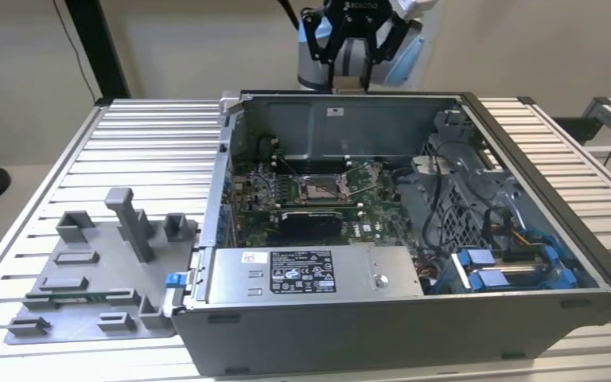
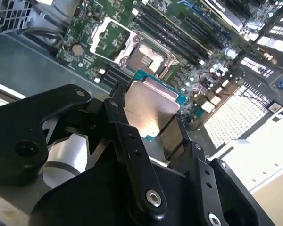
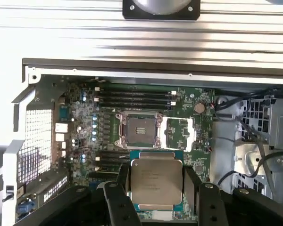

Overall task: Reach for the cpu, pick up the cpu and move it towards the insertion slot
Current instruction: 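Pick up the cpu and move it towards the insertion slot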

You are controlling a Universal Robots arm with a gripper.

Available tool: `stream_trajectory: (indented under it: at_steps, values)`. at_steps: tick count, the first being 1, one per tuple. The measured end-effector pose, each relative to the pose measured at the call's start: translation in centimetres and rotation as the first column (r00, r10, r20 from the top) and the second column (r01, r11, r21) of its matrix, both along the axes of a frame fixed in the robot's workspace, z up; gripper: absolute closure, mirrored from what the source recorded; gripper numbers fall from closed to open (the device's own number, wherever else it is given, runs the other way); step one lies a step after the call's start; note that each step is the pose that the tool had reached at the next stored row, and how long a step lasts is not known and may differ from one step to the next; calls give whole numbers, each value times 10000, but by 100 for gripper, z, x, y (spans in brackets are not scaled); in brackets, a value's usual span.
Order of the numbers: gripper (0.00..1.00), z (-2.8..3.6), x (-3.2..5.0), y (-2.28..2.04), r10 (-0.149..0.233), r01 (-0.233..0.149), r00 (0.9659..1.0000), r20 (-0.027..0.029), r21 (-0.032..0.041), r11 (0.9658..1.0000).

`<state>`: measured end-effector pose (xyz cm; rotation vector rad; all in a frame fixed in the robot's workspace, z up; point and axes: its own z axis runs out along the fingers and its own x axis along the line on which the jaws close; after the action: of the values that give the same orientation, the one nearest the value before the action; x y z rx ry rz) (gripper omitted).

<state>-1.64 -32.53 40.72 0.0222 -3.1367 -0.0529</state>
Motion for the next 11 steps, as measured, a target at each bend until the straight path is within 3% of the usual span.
stream_trajectory:
  at_steps: [4,11]
  values:
    - [100,-7,-53,62,0,0,10000,16,0,10000]
    - [100,-18,-134,125,-4,4,10000,25,0,10000]
